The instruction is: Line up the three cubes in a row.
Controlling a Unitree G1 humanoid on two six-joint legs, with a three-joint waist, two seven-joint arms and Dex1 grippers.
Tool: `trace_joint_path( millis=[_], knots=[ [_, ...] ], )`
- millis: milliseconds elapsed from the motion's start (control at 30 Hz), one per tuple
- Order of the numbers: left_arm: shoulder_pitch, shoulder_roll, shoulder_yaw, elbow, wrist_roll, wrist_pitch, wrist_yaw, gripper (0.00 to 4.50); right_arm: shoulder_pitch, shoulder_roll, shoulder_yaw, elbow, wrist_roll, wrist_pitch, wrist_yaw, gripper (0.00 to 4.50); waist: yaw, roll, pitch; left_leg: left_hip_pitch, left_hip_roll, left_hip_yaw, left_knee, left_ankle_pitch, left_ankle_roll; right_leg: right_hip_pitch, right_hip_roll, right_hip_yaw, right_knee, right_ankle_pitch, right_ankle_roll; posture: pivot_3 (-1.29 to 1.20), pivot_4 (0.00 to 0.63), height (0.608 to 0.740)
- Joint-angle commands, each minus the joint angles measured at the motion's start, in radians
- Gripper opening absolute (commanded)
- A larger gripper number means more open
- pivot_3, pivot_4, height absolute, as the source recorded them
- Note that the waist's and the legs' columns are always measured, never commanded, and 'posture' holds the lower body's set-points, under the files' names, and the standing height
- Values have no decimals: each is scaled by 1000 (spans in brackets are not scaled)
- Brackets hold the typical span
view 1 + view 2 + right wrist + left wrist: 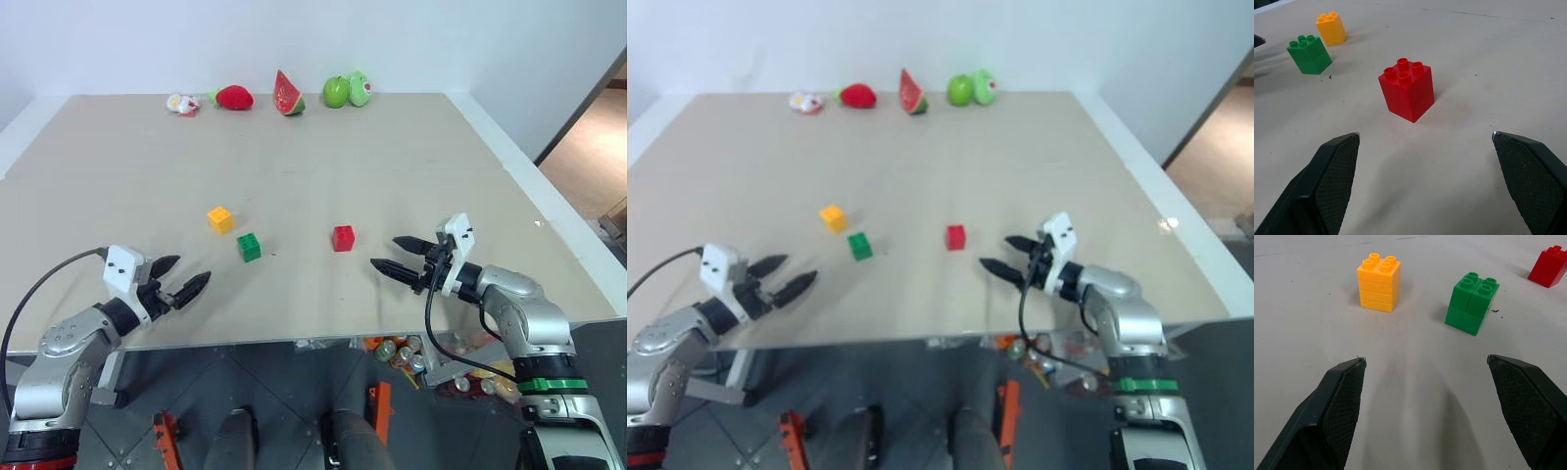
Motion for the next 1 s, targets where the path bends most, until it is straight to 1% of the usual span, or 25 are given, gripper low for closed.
trace_joint_path(
  millis=[33, 233, 400, 533, 767, 867, 1000],
  knots=[
    [3, 9, -4, -24, -6, -16, -27, 4097, -31, -4, -1, -8, -2, -20, 14, 4500, 0, 0, 0, 0, 0, 0, 0, 0, 0, 0, 0, 0, 0, 0, 0, 0, 150, 740],
    [39, 43, -53, -31, 44, -86, -110, 4097, -69, -12, 32, 47, -33, -50, 53, 4500, 0, 0, 0, 1, 0, 0, 0, 0, 0, 0, 0, 0, 0, 0, 0, 0, 150, 740],
    [37, 54, -83, -23, 72, -135, -160, 4097, -110, -23, 60, 104, -64, -90, 100, 4500, 0, 0, 0, 1, 0, 0, 0, 0, 0, 0, 0, 0, 0, 0, 0, 0, 150, 740],
    [-3, 66, -114, -51, 60, -126, -198, 4097, -206, -21, 112, 235, -128, -166, 156, 4500, 0, 0, 0, 1, 0, 1, 0, 0, 0, 0, 0, 0, 0, 0, 0, 0, 150, 740],
    [-78, 71, -151, -101, 40, -81, -215, 4097, -410, 20, 159, 535, -237, -331, 174, 4500, -1, 0, 0, 1, 0, 0, 0, 0, 1, 1, 1, 0, 0, 1, 0, 0, 150, 740],
    [-87, 68, -156, -123, 37, -68, -210, 4097, -468, 39, 180, 624, -273, -371, 188, 4500, -1, 0, 0, 1, 0, 0, 0, 0, 0, 1, 1, 1, 0, 0, 0, 0, 150, 740],
    [-83, 63, -152, -146, 28, -54, -198, 4097, -506, 60, 202, 689, -302, -404, 244, 4500, -1, 0, 0, 1, 0, 0, -1, 0, 0, 1, 2, 1, 0, 0, 0, 0, 150, 740]
  ],
)
